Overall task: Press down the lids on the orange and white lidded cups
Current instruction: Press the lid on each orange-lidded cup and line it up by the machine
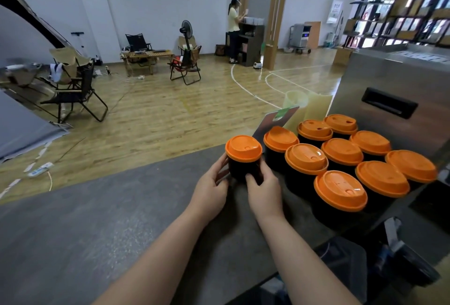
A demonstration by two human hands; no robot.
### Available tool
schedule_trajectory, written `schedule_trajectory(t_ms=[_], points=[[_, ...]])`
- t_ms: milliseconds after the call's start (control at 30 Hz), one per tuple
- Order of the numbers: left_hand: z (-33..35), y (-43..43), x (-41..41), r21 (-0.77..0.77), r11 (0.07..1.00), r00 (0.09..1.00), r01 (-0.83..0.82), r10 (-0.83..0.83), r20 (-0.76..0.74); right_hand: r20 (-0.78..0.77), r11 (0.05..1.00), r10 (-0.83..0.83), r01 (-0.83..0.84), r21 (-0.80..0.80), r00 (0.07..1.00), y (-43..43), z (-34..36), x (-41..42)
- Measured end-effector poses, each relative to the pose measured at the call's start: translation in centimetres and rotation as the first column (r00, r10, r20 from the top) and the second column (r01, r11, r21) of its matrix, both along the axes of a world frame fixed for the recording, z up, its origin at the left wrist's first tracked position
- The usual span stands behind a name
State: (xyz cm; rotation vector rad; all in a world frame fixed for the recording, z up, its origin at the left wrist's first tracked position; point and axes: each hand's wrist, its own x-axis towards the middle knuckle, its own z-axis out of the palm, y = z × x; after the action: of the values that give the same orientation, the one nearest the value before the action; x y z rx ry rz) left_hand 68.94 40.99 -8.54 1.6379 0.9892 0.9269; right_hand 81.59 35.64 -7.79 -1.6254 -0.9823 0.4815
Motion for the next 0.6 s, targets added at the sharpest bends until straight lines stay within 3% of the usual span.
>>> schedule_trajectory(t_ms=[133,433,600], points=[[0.8,-0.7,0.1,0.053,0.999,0.989,-0.013,0.021,-0.143,0.019,1.0,-0.01,0.01,-0.012,1.0,0.0,-0.1,0.0],[1.6,-1.0,0.2,0.071,0.996,0.962,0.052,-0.031,-0.27,0.043,0.998,-0.007,0.009,-0.059,0.999,0.0,0.0,-0.1],[2.6,-1.6,-0.5,-0.033,0.998,0.96,0.048,-0.056,-0.274,-0.052,0.997,-0.072,0.07,-0.043,0.996,-1.2,0.4,-0.2]])
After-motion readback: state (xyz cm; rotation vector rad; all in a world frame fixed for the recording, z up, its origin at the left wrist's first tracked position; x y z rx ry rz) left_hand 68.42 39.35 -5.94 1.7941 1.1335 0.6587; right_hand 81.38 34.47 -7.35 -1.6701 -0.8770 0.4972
